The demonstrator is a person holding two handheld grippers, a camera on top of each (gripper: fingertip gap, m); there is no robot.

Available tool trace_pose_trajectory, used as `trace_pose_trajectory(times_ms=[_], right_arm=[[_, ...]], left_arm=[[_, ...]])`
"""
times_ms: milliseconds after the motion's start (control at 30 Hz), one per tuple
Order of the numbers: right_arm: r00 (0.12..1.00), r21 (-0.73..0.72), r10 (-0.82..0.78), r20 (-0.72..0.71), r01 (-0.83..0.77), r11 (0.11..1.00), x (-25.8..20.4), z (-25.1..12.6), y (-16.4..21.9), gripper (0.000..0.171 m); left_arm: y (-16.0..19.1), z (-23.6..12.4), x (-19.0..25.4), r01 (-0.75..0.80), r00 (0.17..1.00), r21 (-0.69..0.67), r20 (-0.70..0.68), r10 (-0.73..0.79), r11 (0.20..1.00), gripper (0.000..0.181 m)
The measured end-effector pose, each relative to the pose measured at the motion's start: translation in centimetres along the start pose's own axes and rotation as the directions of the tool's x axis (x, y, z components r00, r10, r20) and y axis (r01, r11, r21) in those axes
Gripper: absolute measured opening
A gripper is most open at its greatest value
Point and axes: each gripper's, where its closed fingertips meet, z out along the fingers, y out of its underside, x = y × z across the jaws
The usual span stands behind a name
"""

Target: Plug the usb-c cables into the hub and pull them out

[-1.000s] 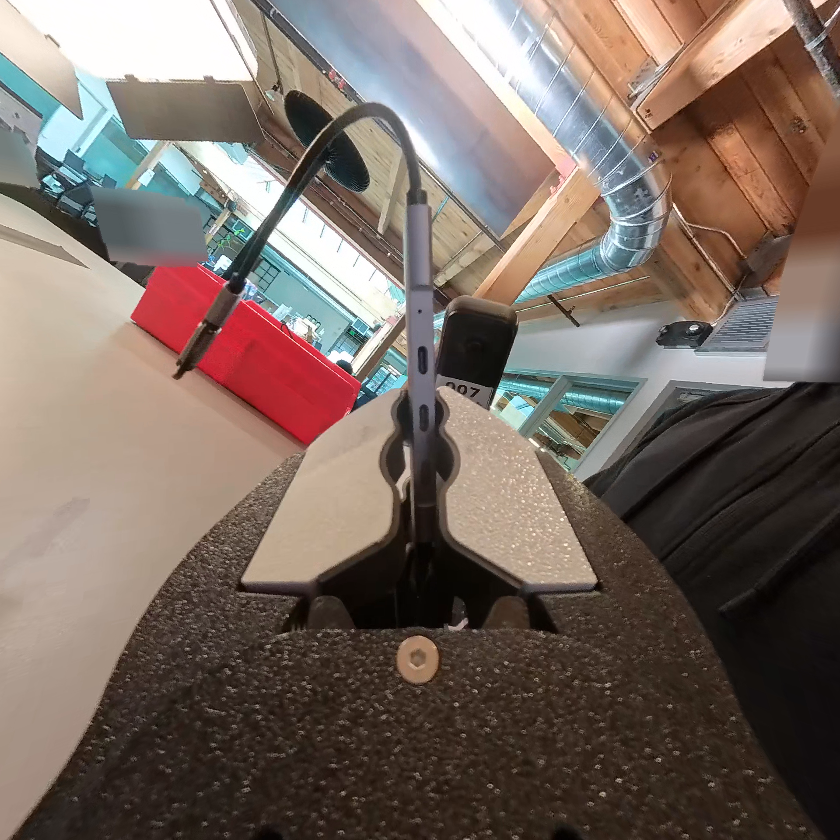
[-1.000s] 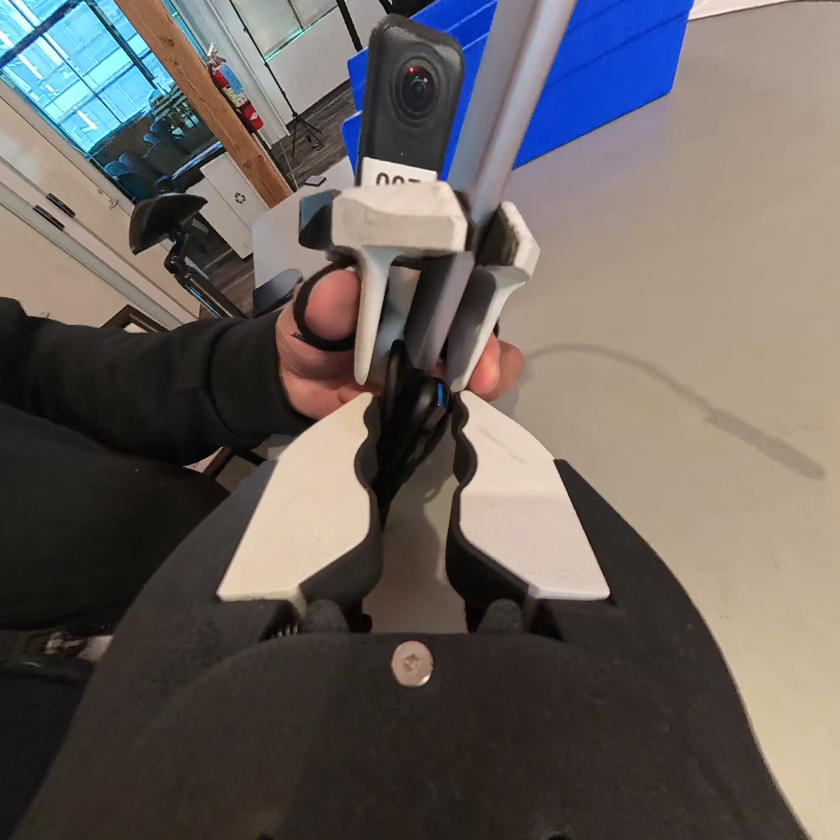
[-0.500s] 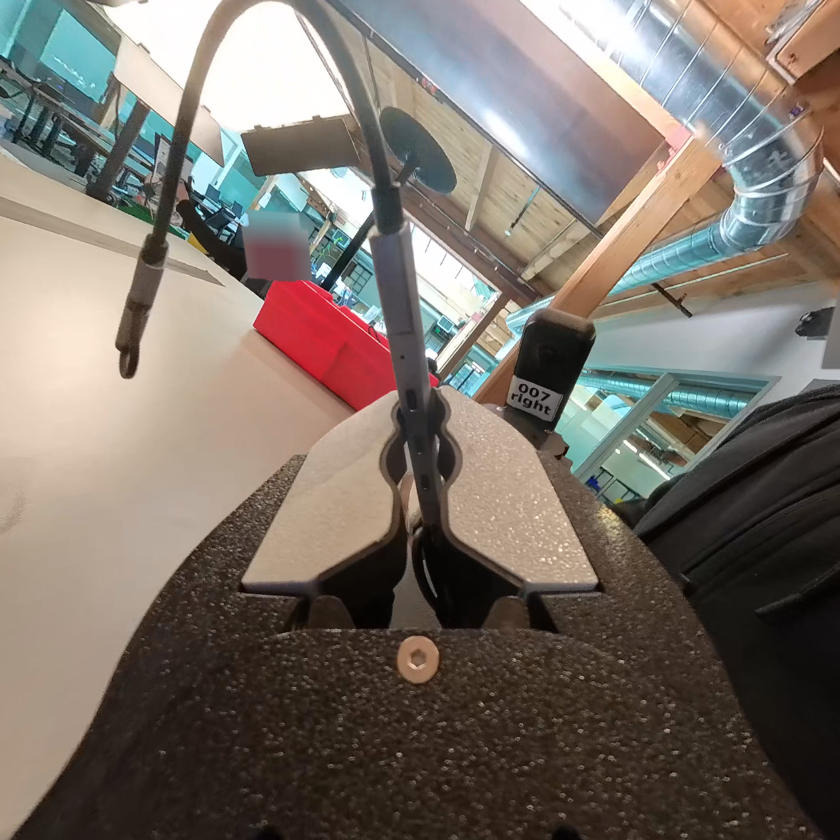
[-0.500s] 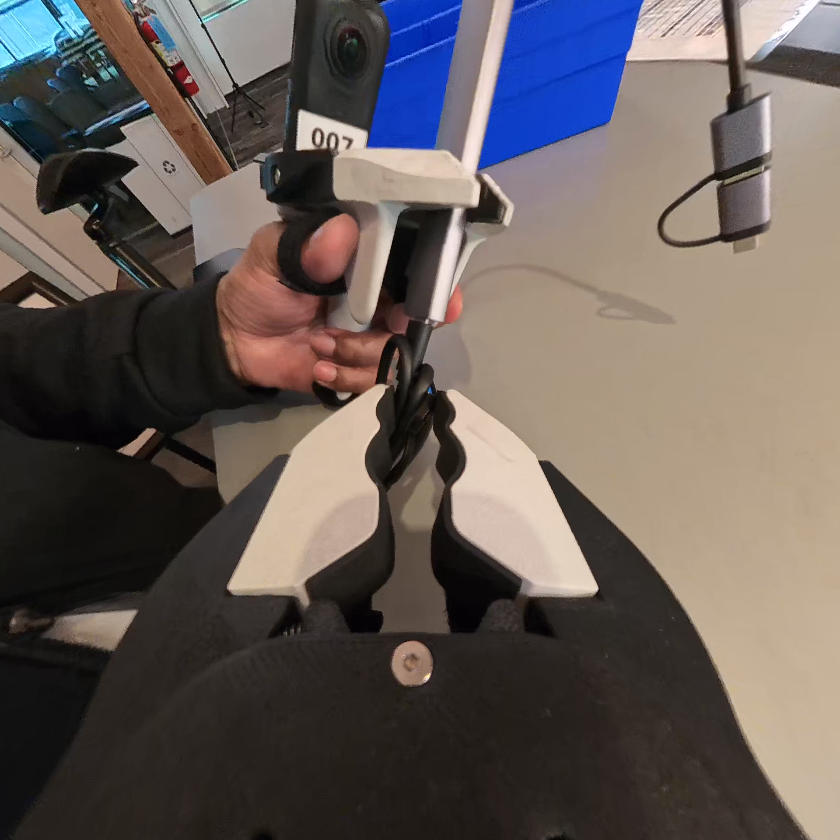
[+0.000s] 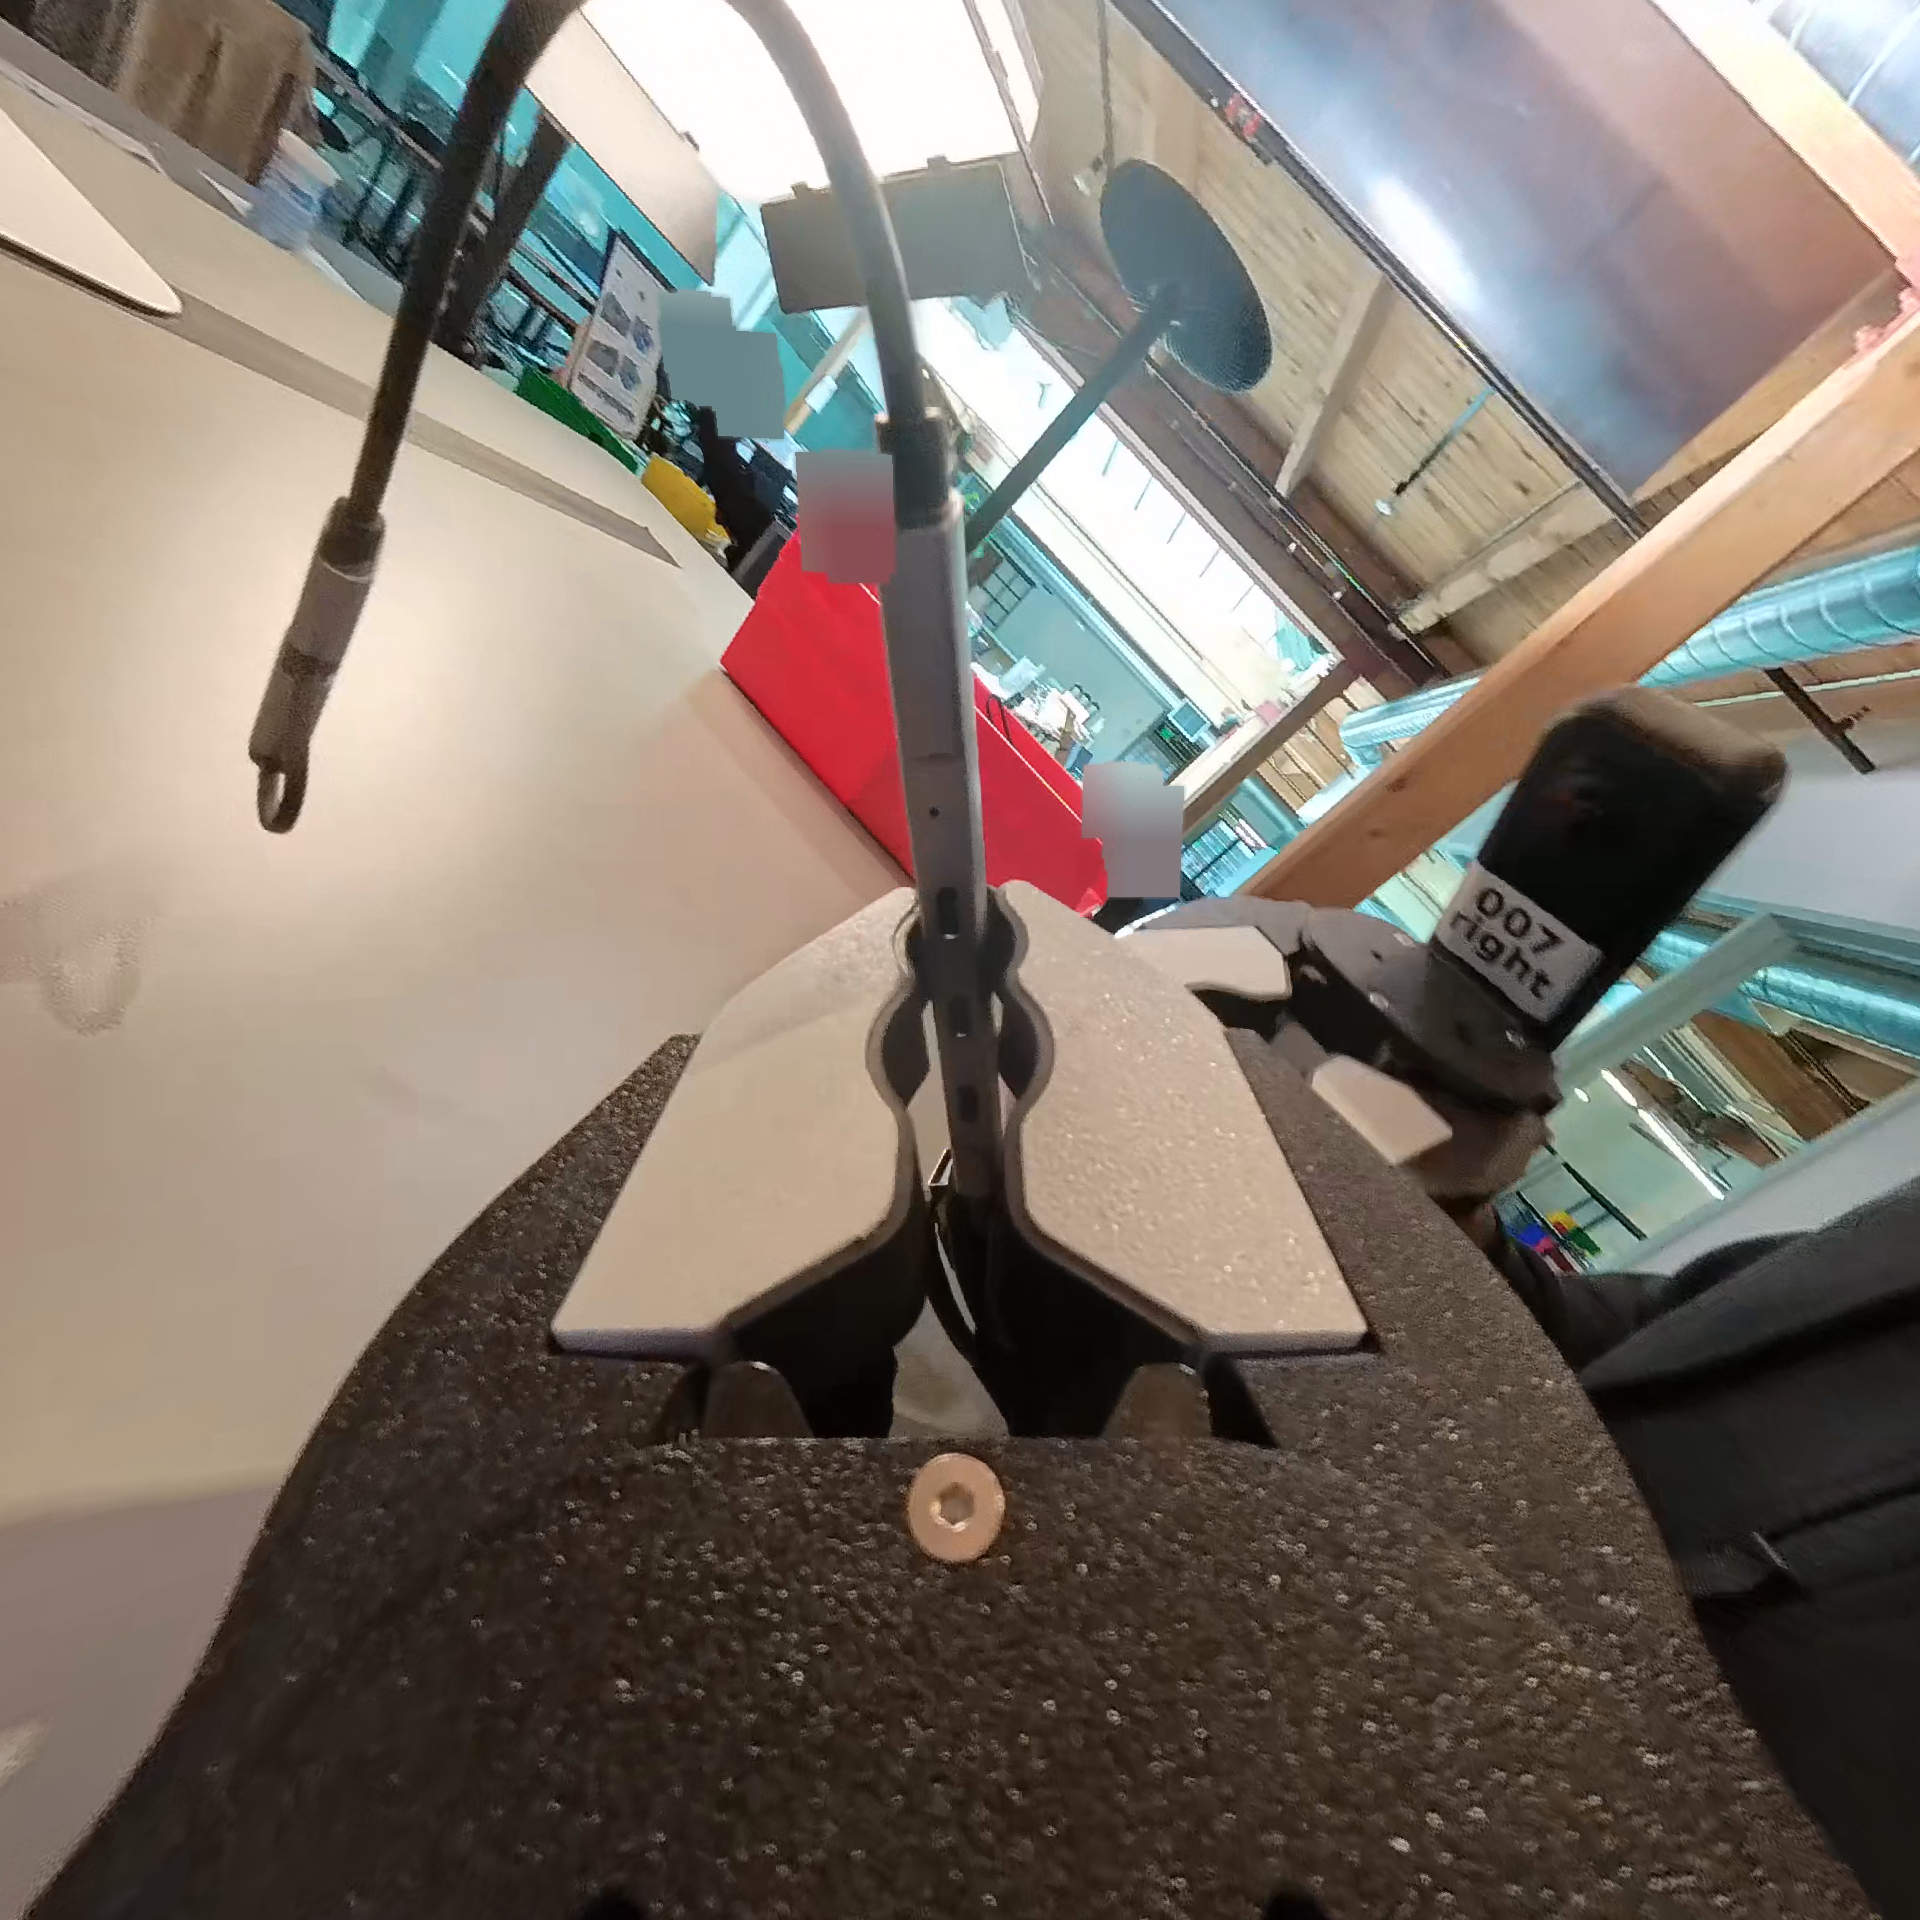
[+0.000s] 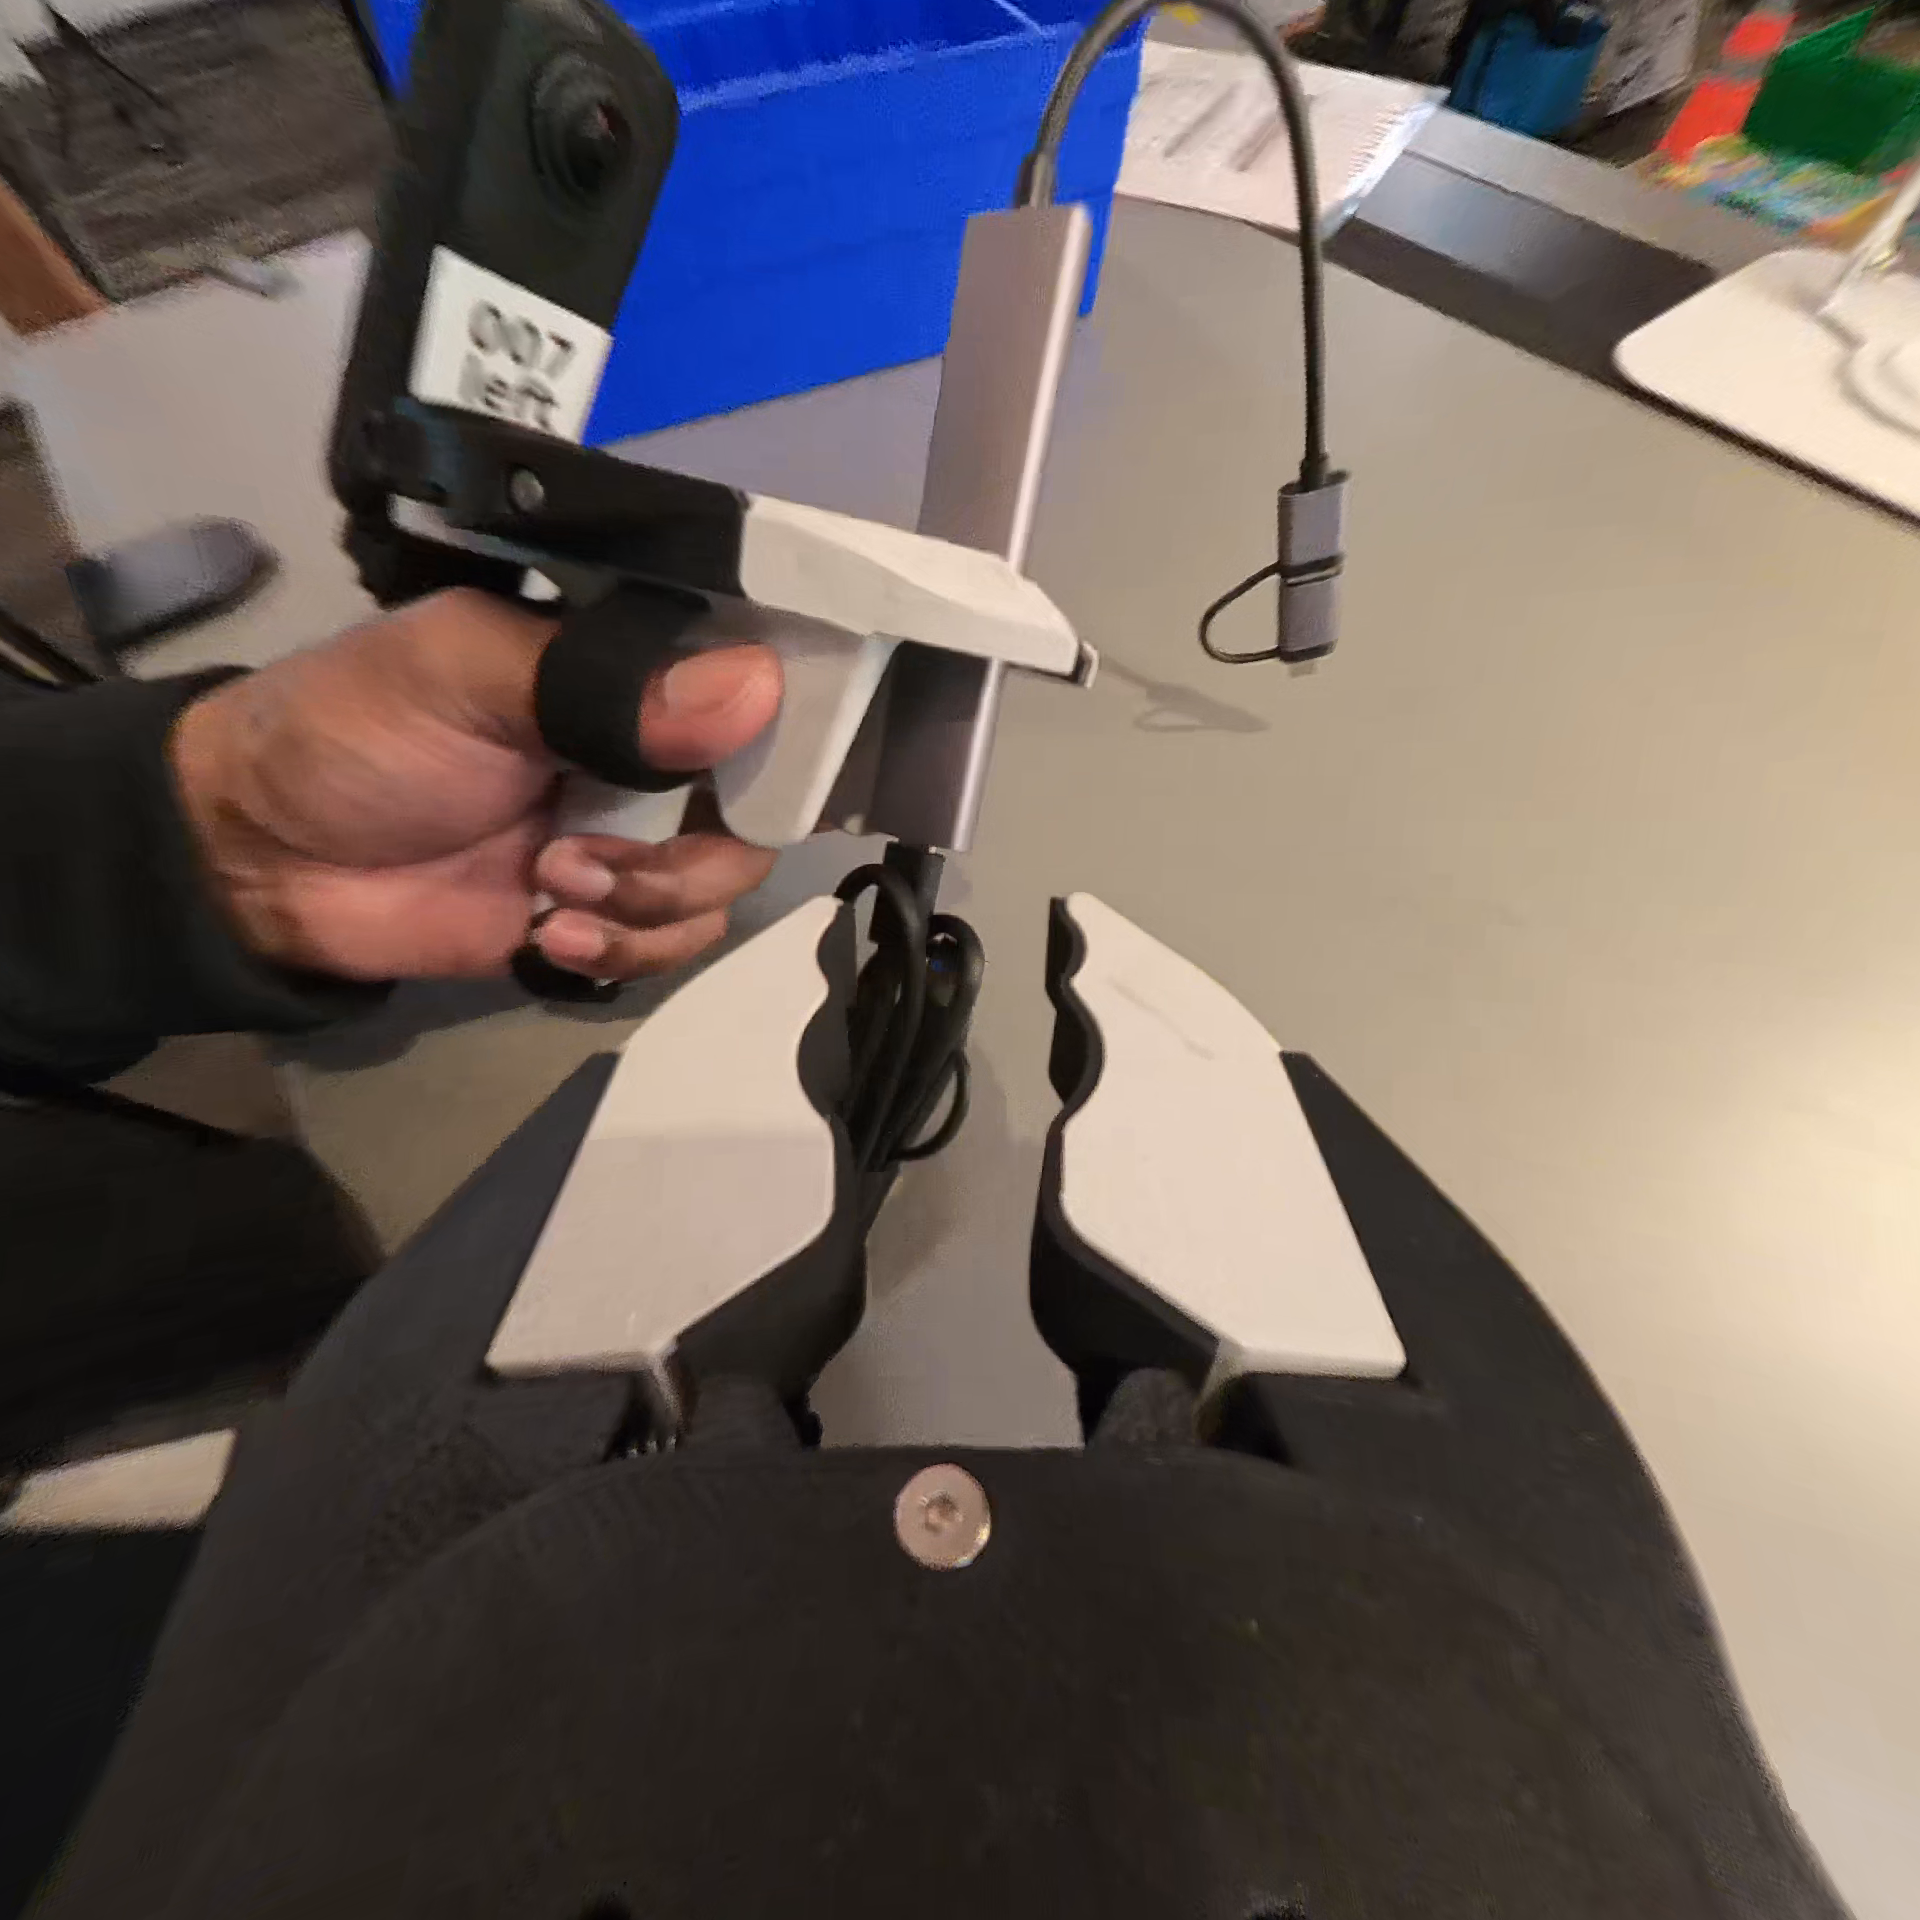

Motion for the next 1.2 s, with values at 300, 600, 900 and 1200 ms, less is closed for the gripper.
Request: trace_pose_trajectory(times_ms=[300, 600, 900, 1200], right_arm=[[0.936, -0.062, -0.317, -0.155, 0.311, 0.949, -1.3, 2.8, 0.5, 0.019], [0.937, -0.083, -0.332, -0.112, 0.324, 0.942, 0.1, 1.8, 0.8, 0.013], [0.879, -0.071, -0.472, -0.069, 0.468, 0.881, -0.4, 0.1, 1.2, 0.014], [0.871, -0.118, -0.482, -0.096, 0.471, 0.874, 2.3, -0.9, 1.3, 0.013]], left_arm=[[-0.4, -0.5, -0.2, 0.037, 0.994, 0.079, 0.097, -0.045, 0.996, 0.009], [-0.4, -1.4, -0.3, -0.027, 0.988, 0.058, 0.154, 0.017, 0.998, 0.009], [0.4, -0.6, 0.9, -0.027, 0.999, -0.040, 0.034, 0.028, 0.999, 0.009], [1.0, -0.4, 1.6, -0.058, 0.998, -0.071, 0.013, 0.059, 0.996, 0.009]])
